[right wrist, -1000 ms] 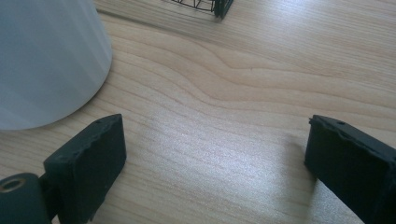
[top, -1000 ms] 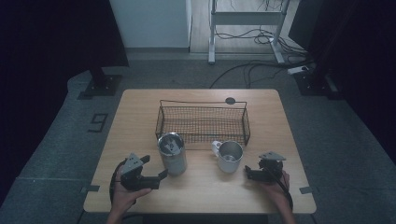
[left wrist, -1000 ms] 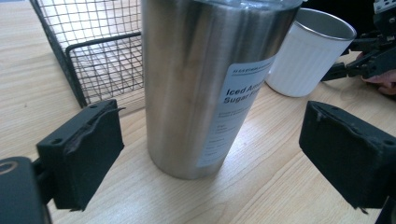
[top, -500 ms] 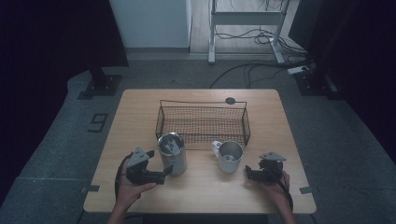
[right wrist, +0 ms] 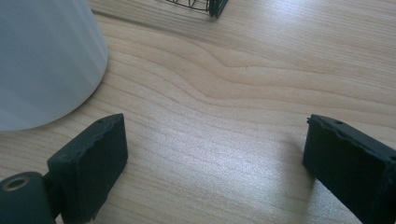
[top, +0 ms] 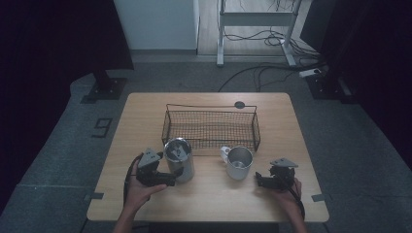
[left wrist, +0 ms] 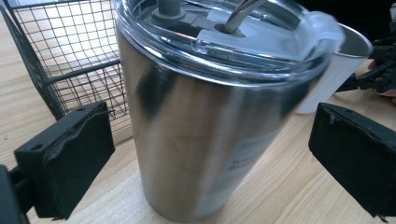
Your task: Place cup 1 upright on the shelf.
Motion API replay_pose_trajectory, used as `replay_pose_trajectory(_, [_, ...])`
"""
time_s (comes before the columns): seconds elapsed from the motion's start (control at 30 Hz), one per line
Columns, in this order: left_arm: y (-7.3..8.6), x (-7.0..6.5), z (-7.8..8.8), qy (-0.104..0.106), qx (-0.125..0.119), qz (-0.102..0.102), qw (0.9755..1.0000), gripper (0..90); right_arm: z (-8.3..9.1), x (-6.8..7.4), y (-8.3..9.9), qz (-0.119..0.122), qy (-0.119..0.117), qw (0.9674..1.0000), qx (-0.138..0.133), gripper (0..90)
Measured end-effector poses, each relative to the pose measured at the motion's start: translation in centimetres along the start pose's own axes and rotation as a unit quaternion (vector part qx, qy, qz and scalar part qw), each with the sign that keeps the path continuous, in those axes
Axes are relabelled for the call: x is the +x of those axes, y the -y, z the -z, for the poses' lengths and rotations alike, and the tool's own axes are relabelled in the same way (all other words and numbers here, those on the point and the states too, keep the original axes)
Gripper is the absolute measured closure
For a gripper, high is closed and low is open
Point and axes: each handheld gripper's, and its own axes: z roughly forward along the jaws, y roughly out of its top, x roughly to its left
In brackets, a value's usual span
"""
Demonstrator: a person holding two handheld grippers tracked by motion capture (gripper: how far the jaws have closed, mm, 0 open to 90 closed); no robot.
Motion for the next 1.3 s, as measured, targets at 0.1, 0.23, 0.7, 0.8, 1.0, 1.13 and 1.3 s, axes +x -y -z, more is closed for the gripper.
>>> replay_pose_trajectory(0.1, [-0.1, -0.1, -0.6, -0.007, 0.006, 0.001, 1.0000, 0.3, 0.0, 0.0, 0.0, 0.000, 0.000, 1.0000, 0.000, 6.3])
replay_pose_trajectory(0.23, [-0.2, -0.2, -1.1, -0.007, 0.008, 0.000, 0.9999, 0.3, 0.0, 0.0, 0.0, 0.000, 0.000, 1.0000, -0.001, 6.3])
replay_pose_trajectory(0.7, [-1.1, -0.2, -3.4, -0.013, 0.015, 0.002, 0.9998, 0.0, 0.0, 0.0, 0.0, -0.001, 0.001, 1.0000, -0.001, 6.9])
replay_pose_trajectory(0.8, [-1.1, -0.2, -3.7, -0.015, 0.013, 0.002, 0.9998, 0.0, 0.0, 0.0, 0.0, -0.001, 0.001, 1.0000, -0.001, 6.9])
replay_pose_trajectory(1.0, [-1.1, -0.2, -4.1, -0.016, 0.013, 0.001, 0.9998, 0.0, 0.0, 0.0, 0.0, -0.001, 0.001, 1.0000, -0.001, 7.1])
replay_pose_trajectory(1.13, [-1.1, -0.2, -4.1, -0.017, 0.010, -0.004, 0.9998, 1.2, 0.0, 0.0, 0.0, -0.002, 0.001, 1.0000, -0.002, 7.1])
replay_pose_trajectory(1.3, [-1.3, -0.4, -4.0, -0.021, 0.015, -0.012, 0.9996, 2.4, 0.0, 0.0, 0.0, -0.002, 0.001, 1.0000, -0.001, 7.2])
